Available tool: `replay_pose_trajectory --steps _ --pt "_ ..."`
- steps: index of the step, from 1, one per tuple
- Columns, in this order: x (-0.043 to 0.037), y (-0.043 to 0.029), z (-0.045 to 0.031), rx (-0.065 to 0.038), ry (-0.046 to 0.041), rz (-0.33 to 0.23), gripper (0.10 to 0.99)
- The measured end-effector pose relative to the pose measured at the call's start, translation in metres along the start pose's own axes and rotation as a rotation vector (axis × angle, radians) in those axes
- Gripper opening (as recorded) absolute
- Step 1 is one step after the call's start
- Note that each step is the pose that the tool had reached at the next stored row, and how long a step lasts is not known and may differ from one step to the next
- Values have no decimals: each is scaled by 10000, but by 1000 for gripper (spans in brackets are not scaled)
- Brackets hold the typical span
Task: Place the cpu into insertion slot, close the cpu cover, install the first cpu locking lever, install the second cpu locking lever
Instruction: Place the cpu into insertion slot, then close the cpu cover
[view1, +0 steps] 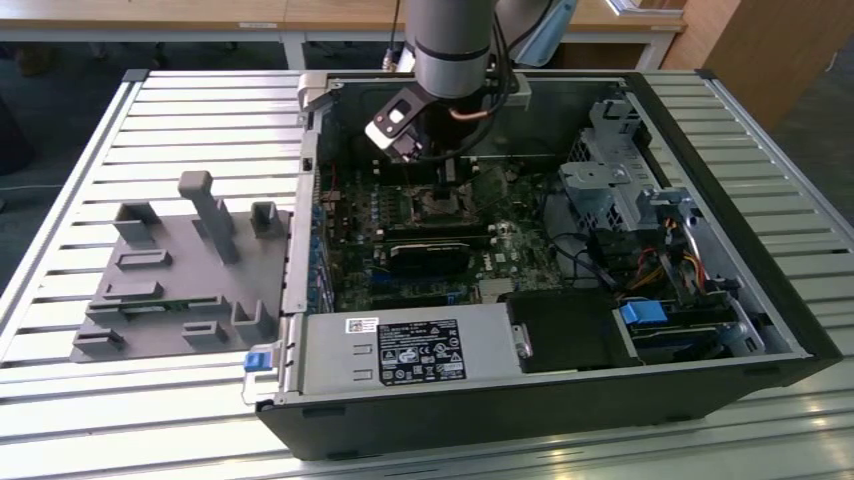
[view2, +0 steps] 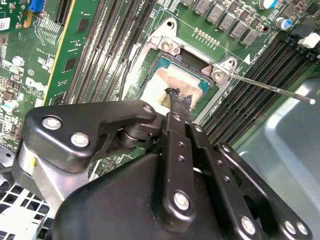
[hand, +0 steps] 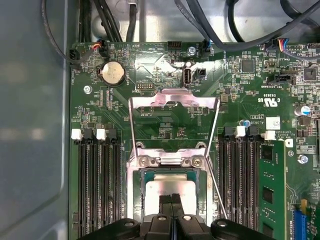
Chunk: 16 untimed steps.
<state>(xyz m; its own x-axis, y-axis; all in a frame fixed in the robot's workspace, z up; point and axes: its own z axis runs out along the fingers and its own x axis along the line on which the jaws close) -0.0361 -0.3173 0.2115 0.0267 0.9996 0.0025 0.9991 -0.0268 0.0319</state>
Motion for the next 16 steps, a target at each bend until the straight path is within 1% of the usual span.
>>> replay_pose_trajectory --steps 16 --pt "0 2 -52 10 0 0 122"
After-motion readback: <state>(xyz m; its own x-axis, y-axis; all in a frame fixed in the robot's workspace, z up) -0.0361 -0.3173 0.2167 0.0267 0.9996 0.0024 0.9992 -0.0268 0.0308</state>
